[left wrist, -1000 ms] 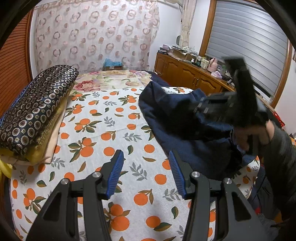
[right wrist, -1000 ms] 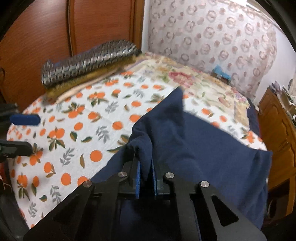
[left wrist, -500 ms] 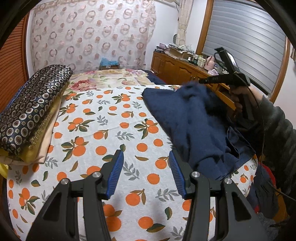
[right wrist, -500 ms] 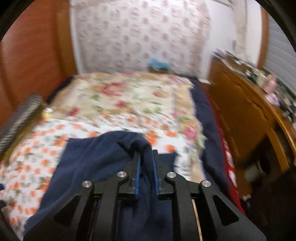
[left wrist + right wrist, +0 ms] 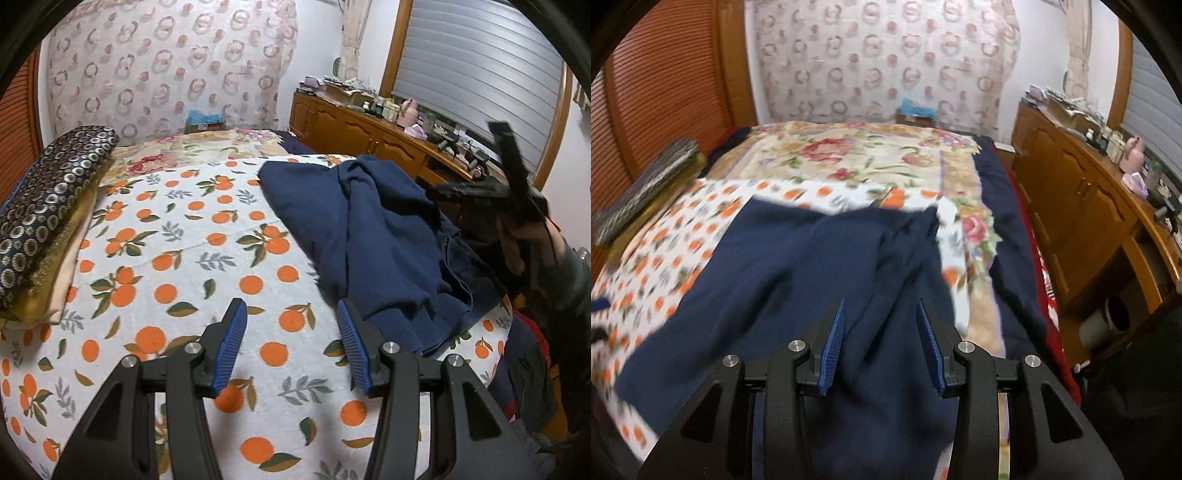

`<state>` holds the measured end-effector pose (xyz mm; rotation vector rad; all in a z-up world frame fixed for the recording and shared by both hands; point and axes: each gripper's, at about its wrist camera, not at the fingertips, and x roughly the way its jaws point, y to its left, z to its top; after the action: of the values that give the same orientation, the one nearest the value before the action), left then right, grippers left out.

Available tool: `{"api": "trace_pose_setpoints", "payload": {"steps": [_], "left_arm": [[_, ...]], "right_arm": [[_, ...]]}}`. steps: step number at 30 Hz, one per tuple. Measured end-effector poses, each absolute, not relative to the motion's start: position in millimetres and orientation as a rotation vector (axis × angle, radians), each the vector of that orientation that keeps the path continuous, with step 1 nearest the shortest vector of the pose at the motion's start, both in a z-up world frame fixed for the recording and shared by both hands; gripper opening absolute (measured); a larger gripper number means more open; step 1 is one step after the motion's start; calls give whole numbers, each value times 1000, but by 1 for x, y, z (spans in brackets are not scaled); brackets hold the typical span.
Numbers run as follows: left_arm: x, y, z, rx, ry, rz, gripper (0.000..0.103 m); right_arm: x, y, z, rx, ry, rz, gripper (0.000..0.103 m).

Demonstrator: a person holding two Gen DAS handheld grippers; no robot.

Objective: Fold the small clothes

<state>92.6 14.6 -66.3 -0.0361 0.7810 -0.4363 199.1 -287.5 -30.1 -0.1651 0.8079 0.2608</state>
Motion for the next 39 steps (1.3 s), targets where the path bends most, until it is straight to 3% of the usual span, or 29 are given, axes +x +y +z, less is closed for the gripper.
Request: {"api": "trace_pose_setpoints", "payload": {"steps": [8, 26, 28, 29, 30, 31, 33, 39], "left_arm": [[98, -5, -77, -20, 818, -463, 50], [94, -16, -88, -53, 844, -526, 50], [95, -20, -92, -44, 857, -531, 50], [94, -21, -93, -42, 862, -538, 47], [94, -22, -94, -44, 868, -551, 38], [94, -24, -95, -48, 878, -569, 32], [92, -28, -96, -42, 892, -591, 9], [69, -40, -71, 0, 848, -647, 5]], "right_arm": [[144, -275, -56, -149, 820, 315, 40], [113, -271, -81, -74, 859, 342, 40], [111, -270, -82, -70, 855, 353, 33], [110, -270, -82, -67, 853, 361, 27], [109, -269, -82, -67, 849, 373, 23], [107, -268, -82, -71, 844, 384, 12], [104, -267, -78, -82, 822, 397, 6], [86, -280, -50, -64, 709, 377, 3]]}}
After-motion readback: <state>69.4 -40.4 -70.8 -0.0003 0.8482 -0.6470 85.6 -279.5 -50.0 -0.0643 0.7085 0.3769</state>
